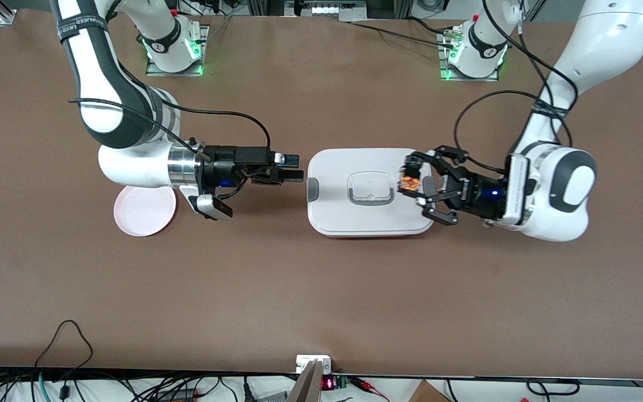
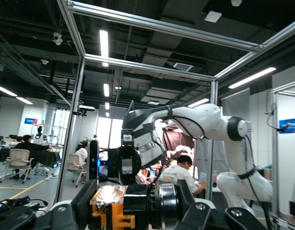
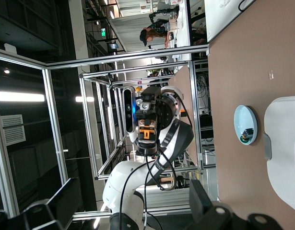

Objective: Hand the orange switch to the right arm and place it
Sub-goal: 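Lift the switch to the box while the right gripper reaches toward it, then close the right gripper on the switch held by the left gripper, then open the left gripper and withdraw it while the right gripper pulls back, then carry the switch with the right gripper and lower it onto the white plate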

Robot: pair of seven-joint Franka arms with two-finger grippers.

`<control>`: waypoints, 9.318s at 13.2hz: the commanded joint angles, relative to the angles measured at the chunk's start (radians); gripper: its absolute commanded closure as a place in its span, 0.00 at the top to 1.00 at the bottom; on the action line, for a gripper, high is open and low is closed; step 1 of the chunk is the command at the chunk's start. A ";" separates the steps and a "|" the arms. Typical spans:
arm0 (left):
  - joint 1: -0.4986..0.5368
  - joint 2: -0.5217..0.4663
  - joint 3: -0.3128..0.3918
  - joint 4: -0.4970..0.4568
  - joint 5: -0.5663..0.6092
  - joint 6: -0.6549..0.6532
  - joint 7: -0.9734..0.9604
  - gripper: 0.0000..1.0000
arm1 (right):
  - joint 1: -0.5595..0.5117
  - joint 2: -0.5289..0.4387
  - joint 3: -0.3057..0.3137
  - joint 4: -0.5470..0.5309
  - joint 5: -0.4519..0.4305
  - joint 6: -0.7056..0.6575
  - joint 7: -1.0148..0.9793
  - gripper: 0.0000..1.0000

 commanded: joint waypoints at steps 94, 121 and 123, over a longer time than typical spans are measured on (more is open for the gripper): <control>0.052 -0.456 0.192 0.060 1.695 0.195 -1.125 1.00 | -0.335 0.017 -0.010 -0.011 -1.822 -0.071 -0.864 0.15; 0.021 -0.505 0.218 0.019 1.778 0.134 -2.121 1.00 | -0.379 -0.041 -0.006 -0.282 -1.766 0.290 -0.733 1.00; 0.021 -0.481 0.216 0.051 1.780 0.128 -2.118 1.00 | -0.373 -0.045 -0.006 -0.191 -1.758 0.174 -0.579 1.00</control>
